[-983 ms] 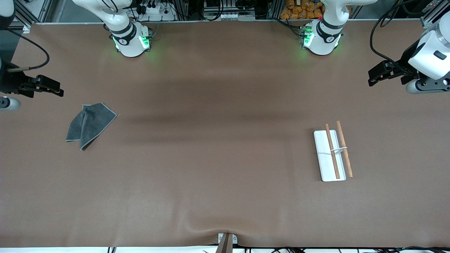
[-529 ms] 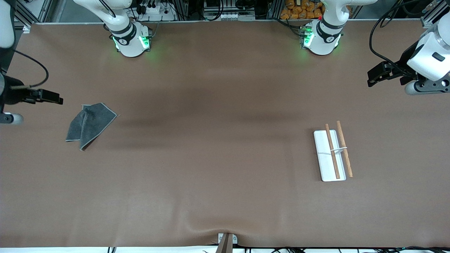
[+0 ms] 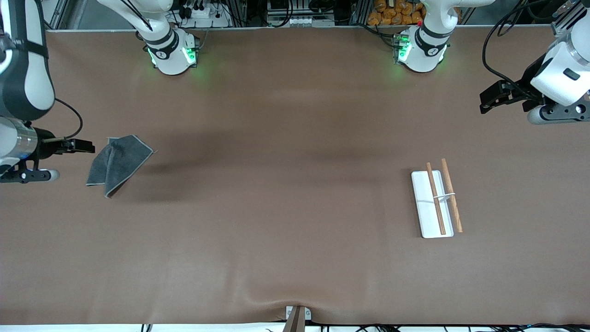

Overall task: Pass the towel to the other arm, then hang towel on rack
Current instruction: 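Lower the right gripper onto the grey towel and close on it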

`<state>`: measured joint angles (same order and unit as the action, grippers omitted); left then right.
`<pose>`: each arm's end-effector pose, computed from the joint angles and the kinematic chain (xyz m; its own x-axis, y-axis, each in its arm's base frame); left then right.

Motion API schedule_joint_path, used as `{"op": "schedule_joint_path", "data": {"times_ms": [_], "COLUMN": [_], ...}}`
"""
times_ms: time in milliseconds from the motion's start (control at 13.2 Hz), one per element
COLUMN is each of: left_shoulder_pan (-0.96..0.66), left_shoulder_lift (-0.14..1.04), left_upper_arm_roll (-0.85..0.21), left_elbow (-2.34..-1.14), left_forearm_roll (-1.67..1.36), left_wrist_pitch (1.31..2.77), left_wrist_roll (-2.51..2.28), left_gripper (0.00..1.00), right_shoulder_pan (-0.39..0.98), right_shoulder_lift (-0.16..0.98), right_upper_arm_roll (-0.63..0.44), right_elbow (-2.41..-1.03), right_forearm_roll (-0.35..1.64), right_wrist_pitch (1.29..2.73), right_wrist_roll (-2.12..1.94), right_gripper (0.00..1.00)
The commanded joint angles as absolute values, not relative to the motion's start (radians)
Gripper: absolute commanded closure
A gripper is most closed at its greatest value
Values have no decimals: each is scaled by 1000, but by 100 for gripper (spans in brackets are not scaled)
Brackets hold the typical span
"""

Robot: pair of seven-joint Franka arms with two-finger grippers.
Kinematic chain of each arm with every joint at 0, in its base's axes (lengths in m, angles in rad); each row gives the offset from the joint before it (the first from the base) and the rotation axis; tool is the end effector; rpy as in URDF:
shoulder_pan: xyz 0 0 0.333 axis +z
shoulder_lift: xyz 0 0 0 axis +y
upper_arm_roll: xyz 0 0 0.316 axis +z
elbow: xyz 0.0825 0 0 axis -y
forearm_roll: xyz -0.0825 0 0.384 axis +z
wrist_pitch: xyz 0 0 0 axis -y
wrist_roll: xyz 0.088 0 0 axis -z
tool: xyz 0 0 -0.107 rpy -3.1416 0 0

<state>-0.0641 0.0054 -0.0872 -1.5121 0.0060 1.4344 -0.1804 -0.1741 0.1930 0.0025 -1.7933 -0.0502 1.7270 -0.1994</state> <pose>0.5360 -0.0809 0.6375 0.9963 0.0304 -0.0806 0.0288 -0.9994 -0.0203 0.5745 -0.1043 0.4219 0.9646 0.0415 -0.2605 0.0412 -0.9991 -0.0063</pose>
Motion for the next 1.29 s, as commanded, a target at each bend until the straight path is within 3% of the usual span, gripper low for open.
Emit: {"op": "schedule_joint_path", "data": {"times_ms": [0, 378, 529, 832, 1210], "left_shoulder_pan": [-67, -67, -67, -68, -69], "left_shoulder_lift": [8, 8, 9, 11, 17], "left_upper_arm_roll": [-84, -84, -84, -84, -84], "left_elbow": [-1502, -1505, -1505, -1506, -1506], "left_forearm_roll": [-9, -9, -9, -8, -8], "left_wrist_pitch": [1422, 1422, 1422, 1420, 1420], "left_wrist_roll": [-167, -169, -169, -172, -172], "left_gripper": [0, 0, 0, 0, 0], "right_shoulder_pan": [-230, -276, -285, -366, -394], "right_shoulder_lift": [175, 184, 201, 285, 330], "right_upper_arm_roll": [18, 18, 18, 20, 21], "right_elbow": [-1906, -2074, -2098, -2102, -2161], "right_forearm_roll": [-68, -64, -64, -63, -57], "right_wrist_pitch": [1833, 2051, 2106, 2209, 2339], "right_wrist_roll": [-262, -374, -426, -575, -583], "right_gripper": [0, 6, 9, 25, 32]}}
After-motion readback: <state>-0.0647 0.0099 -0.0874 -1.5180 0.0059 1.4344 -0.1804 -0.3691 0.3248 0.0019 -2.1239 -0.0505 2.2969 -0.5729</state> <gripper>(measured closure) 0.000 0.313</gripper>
